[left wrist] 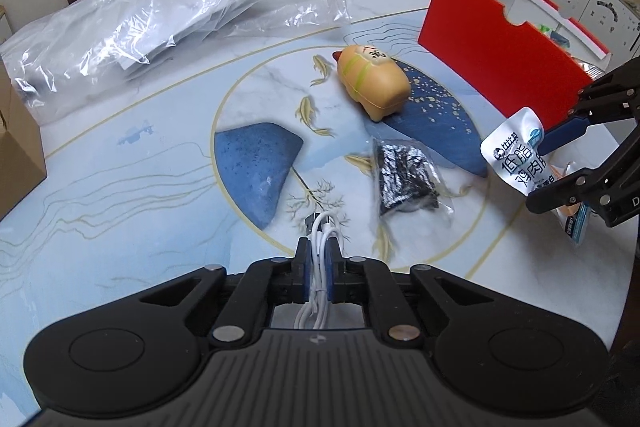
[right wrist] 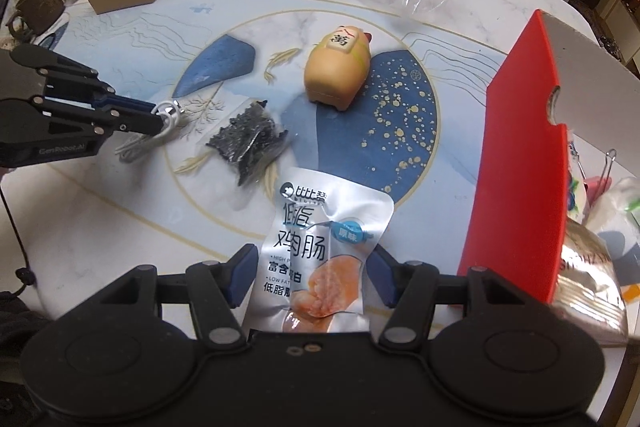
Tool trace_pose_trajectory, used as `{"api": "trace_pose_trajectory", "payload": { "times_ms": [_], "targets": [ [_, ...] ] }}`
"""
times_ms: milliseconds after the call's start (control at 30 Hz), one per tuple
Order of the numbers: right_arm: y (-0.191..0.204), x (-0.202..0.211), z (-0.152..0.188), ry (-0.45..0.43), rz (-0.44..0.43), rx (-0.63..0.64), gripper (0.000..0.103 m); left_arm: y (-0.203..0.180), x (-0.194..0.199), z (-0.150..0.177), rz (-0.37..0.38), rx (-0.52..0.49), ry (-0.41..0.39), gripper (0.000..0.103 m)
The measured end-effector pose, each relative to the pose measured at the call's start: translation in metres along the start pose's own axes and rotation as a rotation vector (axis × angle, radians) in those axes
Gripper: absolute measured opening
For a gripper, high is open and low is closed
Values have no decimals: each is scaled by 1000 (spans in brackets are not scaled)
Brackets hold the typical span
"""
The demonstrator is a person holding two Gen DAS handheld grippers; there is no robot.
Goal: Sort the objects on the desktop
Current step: 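Carry the cable with the left tool while the right tool carries the sausage packet to the shoebox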
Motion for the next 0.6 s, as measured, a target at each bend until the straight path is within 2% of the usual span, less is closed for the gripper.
{"api": "trace_pose_trajectory", "payload": {
  "times_ms": [300,600],
  "targets": [
    [-3,27,10,-23,-7,-2,59,-23,28,-2,39,-29,-28,6],
    [-14,58,24,-45,-14,1,59,-60,50,-17,98,-82,-61,6]
  ]
}}
Point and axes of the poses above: each gripper's, at about its wrist camera, not at the fingertips, and x roughly against the way its jaws point, y to its left, z to its underside, the point moved 1 cm from there along -x, roughly the way its jaws point, and after that the axes turned 5 degrees about z, right-handed, at the moved point
